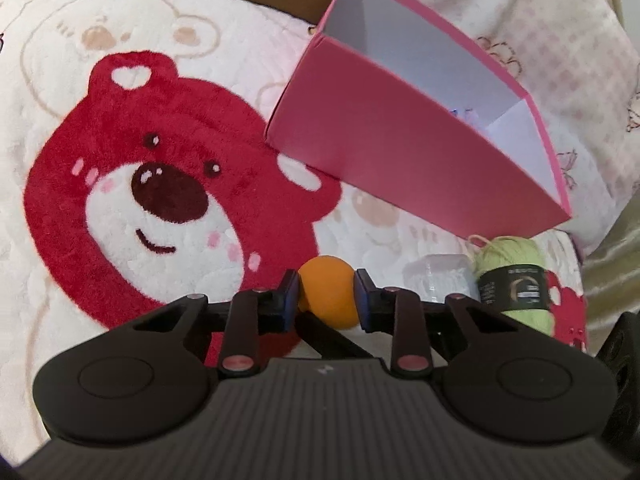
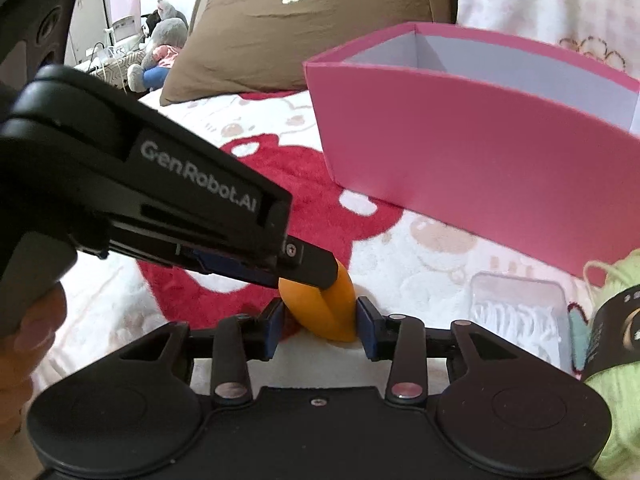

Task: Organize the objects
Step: 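Lift the orange sponge with the left gripper over the pink box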

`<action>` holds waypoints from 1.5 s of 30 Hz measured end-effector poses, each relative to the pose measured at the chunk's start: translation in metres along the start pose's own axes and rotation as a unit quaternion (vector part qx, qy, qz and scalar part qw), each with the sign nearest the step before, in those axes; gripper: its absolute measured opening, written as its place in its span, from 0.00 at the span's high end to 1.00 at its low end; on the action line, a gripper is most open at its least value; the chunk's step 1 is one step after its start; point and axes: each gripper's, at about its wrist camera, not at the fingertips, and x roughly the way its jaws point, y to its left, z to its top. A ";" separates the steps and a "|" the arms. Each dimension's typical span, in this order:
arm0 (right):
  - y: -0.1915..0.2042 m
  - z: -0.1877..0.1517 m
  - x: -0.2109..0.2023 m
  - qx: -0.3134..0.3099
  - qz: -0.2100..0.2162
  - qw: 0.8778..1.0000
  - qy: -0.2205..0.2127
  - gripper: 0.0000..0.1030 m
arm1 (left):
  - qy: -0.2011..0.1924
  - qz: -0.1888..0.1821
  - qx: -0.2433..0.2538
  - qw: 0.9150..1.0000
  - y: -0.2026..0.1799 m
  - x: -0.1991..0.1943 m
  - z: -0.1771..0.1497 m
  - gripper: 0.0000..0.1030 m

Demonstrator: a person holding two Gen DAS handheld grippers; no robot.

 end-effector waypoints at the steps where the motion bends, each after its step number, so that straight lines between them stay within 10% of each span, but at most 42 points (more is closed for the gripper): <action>1: 0.002 0.001 -0.002 0.001 0.000 1.000 -0.001 0.58 | 0.000 -0.003 -0.001 1.000 -0.001 -0.004 0.000 0.73; 19: 0.031 0.012 -0.089 0.023 0.021 0.999 0.040 0.57 | 0.055 0.003 0.011 0.998 -0.014 -0.066 0.002 0.73; 45: 0.040 0.041 -0.180 0.019 0.008 1.000 -0.020 0.58 | 0.002 -0.085 0.086 0.993 -0.056 -0.134 0.014 0.74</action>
